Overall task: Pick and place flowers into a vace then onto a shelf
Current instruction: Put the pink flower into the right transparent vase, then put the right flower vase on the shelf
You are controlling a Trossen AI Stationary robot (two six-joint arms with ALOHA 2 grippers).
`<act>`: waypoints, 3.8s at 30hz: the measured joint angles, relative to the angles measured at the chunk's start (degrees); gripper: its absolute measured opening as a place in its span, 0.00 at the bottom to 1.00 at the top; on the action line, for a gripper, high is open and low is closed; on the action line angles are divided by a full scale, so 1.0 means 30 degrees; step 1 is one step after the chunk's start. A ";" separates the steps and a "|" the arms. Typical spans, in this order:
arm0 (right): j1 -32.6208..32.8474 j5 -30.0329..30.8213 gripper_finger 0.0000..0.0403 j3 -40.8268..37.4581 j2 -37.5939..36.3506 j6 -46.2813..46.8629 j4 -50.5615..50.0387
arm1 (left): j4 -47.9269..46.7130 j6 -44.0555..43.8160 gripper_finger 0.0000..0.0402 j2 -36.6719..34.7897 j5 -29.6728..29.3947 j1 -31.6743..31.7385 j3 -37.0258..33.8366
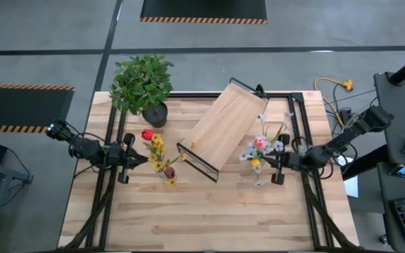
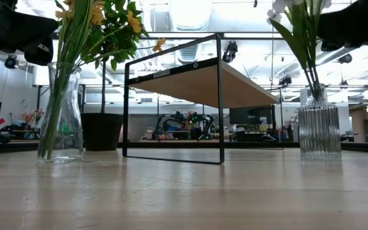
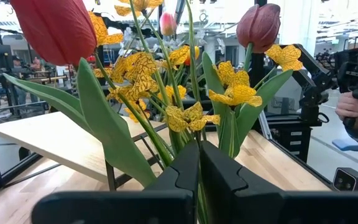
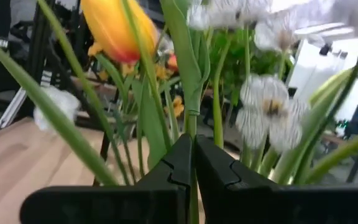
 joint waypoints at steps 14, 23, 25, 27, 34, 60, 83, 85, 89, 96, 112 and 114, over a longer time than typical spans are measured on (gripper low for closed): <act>0.0033 0.1450 0.04 -0.0015 0.0013 0.1935 -0.1435 | 0.0000 0.0000 0.00 0.0007 0.0000 0.0003 0.0007; 0.0072 0.1460 0.30 -0.0022 0.0010 0.3263 -0.1678 | 0.0000 -0.0007 0.00 0.0001 0.0000 -0.0003 0.0001; 0.0175 0.1461 0.37 -0.0022 -0.0005 0.3258 -0.1642 | -0.0003 -0.0007 0.00 0.0007 0.0000 -0.0004 0.0004; 0.0366 0.1470 0.43 0.0019 -0.0034 0.3350 -0.1536 | 0.0000 -0.0010 0.00 0.0007 0.0000 -0.0001 0.0004; 0.1628 0.3167 0.60 0.0811 -0.0379 0.2194 -0.1776 | 0.0060 -0.0015 0.00 0.0007 0.0007 0.0003 0.0000; 0.4218 0.7885 0.85 1.0364 -0.0082 1.2612 -2.3960 | 0.0124 -0.0018 0.00 0.0007 0.0007 0.0000 0.0001; 0.4218 0.5441 0.85 1.1934 0.0782 1.5289 -2.6818 | 0.0124 -0.0015 0.00 0.0006 0.0006 -0.0004 0.0000; 0.4211 0.4498 0.85 1.1934 0.0761 1.6286 -2.7591 | 0.0124 -0.0022 0.00 0.0000 0.0007 0.0003 0.0000; 0.4211 0.3939 0.85 1.1953 0.0742 1.7890 -2.9727 | 0.0124 -0.0022 0.00 0.0007 0.0002 0.0001 0.0002; 0.4277 0.2811 0.85 1.3252 0.0747 2.2402 -3.5031 | 0.0118 -0.0727 0.00 0.0007 0.0003 -0.0003 0.0000; 0.4328 0.0344 0.85 1.4047 0.1139 2.2249 -3.5541 | 0.0117 -0.0860 0.00 0.0002 0.0000 -0.0002 0.0002; 0.4334 0.0215 0.85 1.4047 0.1138 2.2120 -3.5534 | 0.0117 -0.0860 0.00 0.0007 0.0000 0.0003 0.0000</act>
